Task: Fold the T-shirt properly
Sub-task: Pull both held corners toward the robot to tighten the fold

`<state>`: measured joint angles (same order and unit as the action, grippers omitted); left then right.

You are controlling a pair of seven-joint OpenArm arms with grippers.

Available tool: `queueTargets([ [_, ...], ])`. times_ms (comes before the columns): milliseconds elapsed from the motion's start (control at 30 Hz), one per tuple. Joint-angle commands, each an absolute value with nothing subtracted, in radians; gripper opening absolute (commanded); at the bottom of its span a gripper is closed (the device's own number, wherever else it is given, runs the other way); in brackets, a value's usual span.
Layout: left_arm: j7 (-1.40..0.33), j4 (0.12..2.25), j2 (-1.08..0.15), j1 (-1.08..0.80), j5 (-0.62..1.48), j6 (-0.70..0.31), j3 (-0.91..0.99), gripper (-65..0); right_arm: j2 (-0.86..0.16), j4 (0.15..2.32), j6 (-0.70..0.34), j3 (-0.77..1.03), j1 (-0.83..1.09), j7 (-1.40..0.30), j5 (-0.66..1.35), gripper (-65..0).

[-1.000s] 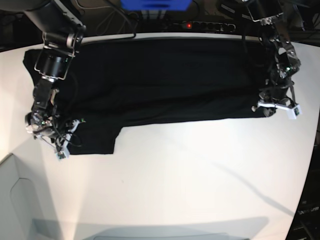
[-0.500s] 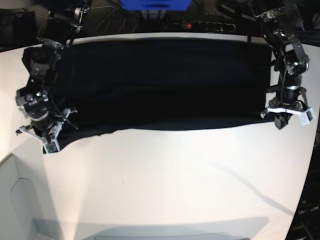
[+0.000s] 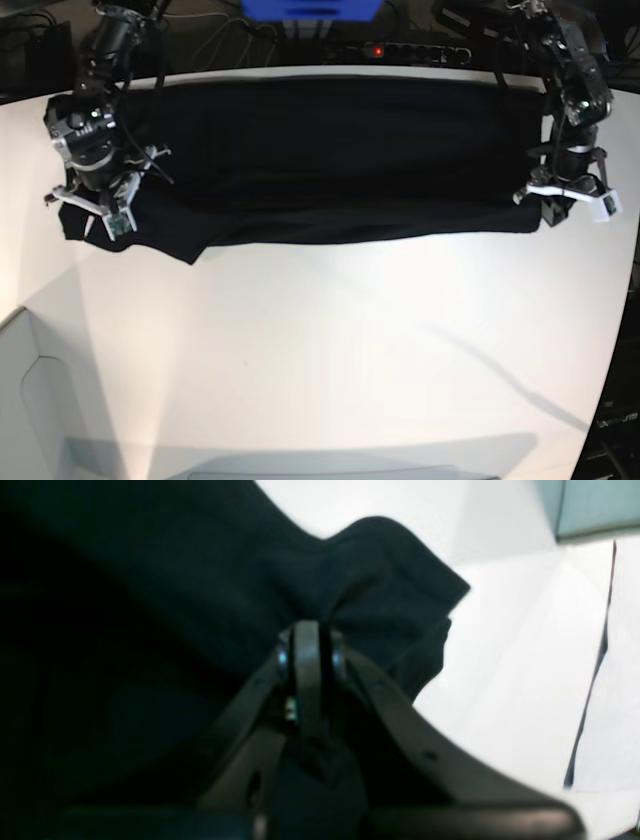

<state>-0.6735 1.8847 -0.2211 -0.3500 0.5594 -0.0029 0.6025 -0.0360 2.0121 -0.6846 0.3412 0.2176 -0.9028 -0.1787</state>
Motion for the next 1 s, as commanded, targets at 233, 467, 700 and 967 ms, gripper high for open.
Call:
queueTargets([
  [233,-0.647,1.896,-0.236,-0.392,0.562,-0.005,0.610,-64.9,-0.044,2.032,-0.698,0.374,0.297,-0.883,-0.171,-65.0],
  [467,-0.645,1.896,-0.236,-0.412,0.562,-0.005,0.611,-64.9,-0.050,2.034,-0.698,0.380,0.378,-0.776,-0.174,-65.0],
  [700,-0.645,1.893,-0.236,-0.433,0.558,-0.005,0.611,-64.9,-0.051,2.034,-0.698,0.478,0.423,-0.710,-0.174,-65.0],
  [967,-0.645,1.839,-0.236,-0.433,0.562,-0.005,0.610,-64.9,-0.047,2.046,-0.698,0.476,0.542,-0.619,-0.174,-65.0],
])
